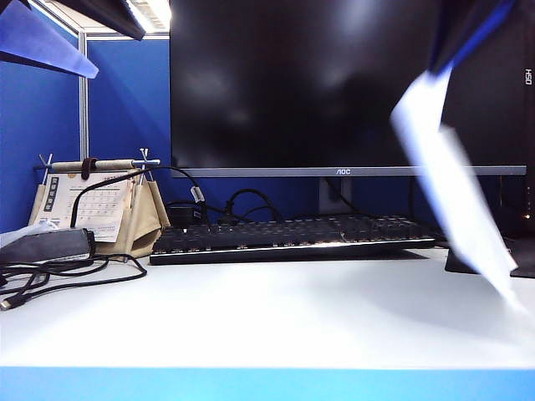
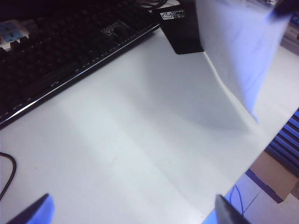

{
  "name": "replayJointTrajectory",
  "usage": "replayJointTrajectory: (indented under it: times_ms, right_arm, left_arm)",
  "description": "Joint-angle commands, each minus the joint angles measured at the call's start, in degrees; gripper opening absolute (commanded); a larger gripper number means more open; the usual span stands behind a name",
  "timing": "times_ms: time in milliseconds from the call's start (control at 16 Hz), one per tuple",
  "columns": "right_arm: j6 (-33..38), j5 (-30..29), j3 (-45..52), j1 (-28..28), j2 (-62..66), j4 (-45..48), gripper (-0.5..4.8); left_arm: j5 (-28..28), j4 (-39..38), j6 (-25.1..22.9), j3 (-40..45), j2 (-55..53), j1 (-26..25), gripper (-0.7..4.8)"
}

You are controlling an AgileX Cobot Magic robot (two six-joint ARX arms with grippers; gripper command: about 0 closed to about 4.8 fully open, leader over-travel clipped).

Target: Put a wrinkled paper upside down.

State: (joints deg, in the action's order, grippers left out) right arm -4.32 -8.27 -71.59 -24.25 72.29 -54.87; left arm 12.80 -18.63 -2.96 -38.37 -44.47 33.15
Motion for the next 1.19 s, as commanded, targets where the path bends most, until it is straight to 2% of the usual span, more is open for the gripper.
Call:
replayJointTrajectory:
  times_ms: [63,188,375,500,750,938,1188]
  right_arm:
    - [1.7,0.0,2.4,-0.4,5.0,7.2,-0.05]
    - [3.1,-1.7,6.3,-0.4,5.8,14.4,-0.05]
    - [4.7,-3.4,9.6,-1.0,5.8,19.7,-0.05]
    - [4.8,-8.5,11.2,-1.0,7.5,20.1,-0.05]
    - [4.8,-9.9,15.6,-2.2,9.7,19.2,-0.05]
    - [4.8,-9.9,18.3,-6.6,9.7,19.4,-0.05]
    - [8.4,-9.9,18.3,-13.3,9.7,23.4,-0.05]
  left_arm:
    - [0.0,-0.1,0.0,-0.3,0.1,0.0,4.67]
    - [0.0,-0.1,0.0,-0.3,0.1,0.0,4.67]
    - [-0.1,1.2,0.1,-0.2,0.1,0.0,4.67]
    - [-0.1,2.0,0.9,-0.2,0.1,0.0,4.67]
    - [-0.1,1.9,1.6,-0.2,0.1,0.0,4.67]
    - [-0.2,2.0,2.6,-0.2,0.1,0.0,4.67]
    - [-0.1,1.9,3.1,-0.2,0.1,0.0,4.67]
